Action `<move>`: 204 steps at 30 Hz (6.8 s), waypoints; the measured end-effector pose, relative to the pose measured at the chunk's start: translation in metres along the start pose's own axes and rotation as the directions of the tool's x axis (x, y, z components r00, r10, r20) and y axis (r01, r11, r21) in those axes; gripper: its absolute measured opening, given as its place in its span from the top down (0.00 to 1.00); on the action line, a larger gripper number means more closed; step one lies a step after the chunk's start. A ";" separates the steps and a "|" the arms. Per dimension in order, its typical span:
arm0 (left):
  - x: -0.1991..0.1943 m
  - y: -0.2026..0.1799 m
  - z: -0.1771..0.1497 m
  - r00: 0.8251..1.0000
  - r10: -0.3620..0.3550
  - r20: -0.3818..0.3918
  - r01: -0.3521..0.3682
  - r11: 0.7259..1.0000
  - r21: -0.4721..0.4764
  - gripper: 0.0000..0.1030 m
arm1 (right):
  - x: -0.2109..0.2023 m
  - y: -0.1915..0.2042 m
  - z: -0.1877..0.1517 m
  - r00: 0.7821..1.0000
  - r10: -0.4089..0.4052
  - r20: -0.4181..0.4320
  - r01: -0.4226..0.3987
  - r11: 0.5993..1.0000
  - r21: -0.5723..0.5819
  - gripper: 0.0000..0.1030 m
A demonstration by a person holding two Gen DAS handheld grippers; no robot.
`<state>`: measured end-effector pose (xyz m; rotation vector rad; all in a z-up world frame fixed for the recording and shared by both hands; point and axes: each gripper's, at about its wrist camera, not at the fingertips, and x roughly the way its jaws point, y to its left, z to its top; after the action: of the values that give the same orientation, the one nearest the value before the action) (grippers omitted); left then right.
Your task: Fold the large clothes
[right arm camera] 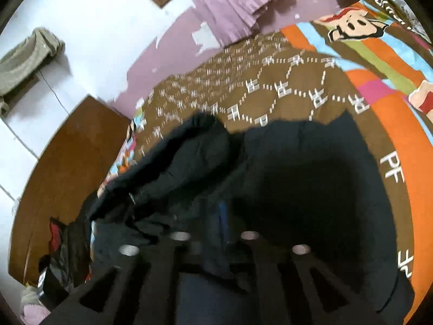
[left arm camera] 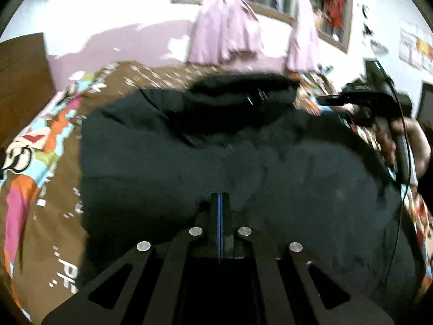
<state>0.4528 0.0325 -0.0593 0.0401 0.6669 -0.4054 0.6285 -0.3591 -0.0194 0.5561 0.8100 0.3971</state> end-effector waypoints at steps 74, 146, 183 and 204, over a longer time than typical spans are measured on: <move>0.113 0.016 0.048 0.948 -0.111 -0.299 0.075 0.989 -0.128 0.96 | 0.014 0.043 -0.037 0.988 -0.152 0.035 0.155 0.932 -0.329 0.78; -0.104 -0.072 0.073 0.985 0.097 0.143 -0.076 0.986 -0.145 0.01 | -0.151 0.122 -0.079 0.961 -0.140 0.239 0.239 0.854 -0.462 0.00; -0.242 -0.150 -0.140 0.985 0.170 -0.018 -0.171 0.974 -0.148 0.02 | -0.221 0.111 -0.281 0.950 -0.313 0.009 0.261 0.776 -0.574 0.00; -0.207 -0.178 -0.281 0.962 0.200 -0.184 -0.209 0.977 -0.030 0.02 | -0.179 0.042 -0.383 0.841 -0.480 -0.251 0.197 0.703 -0.683 0.00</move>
<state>0.0718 -0.0122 -0.1379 0.0993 0.8430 -0.1865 0.2166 -0.3021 -0.1075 -0.3494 1.0967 0.4114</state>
